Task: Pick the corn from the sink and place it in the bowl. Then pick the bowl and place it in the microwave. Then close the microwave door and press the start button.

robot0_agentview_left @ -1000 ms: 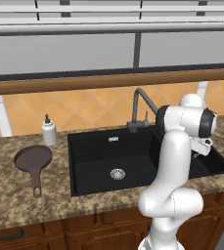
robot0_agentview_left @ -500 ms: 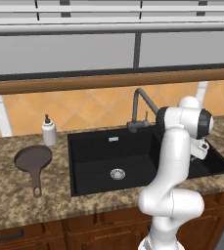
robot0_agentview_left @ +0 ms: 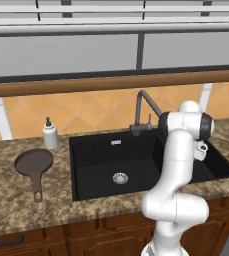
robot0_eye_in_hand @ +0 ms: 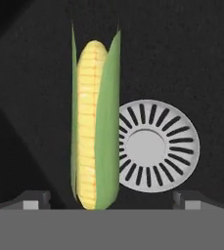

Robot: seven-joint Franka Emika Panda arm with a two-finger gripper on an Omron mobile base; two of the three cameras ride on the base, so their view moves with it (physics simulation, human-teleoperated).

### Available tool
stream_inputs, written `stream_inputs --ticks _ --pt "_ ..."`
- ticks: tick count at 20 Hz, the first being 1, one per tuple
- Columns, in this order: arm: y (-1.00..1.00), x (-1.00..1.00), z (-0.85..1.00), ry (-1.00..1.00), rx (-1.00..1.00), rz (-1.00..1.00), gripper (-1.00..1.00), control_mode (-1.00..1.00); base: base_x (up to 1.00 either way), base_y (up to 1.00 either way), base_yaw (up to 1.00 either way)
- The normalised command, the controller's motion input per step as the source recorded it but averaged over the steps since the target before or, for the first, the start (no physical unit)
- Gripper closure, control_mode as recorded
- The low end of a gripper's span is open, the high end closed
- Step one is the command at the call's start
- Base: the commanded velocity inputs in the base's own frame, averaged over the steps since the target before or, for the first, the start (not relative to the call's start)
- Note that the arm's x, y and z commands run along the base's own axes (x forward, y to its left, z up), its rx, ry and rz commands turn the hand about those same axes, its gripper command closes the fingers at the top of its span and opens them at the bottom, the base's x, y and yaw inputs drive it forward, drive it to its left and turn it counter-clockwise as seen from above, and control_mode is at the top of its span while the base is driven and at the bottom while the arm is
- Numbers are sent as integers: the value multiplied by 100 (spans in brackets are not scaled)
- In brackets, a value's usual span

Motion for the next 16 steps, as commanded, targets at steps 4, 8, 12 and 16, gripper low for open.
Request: stream_inputs --ticks 4,8,12,16 --pt "-2 38 -31 1 0 0 -100 -100 0 0 0" --pt "-10 24 -29 0 0 0 -100 -100 0 0 0" --pt "-5 19 -39 1 0 1 -100 -100 0 0 0" --pt "-2 27 -38 1 0 1 -100 -100 0 0 0"
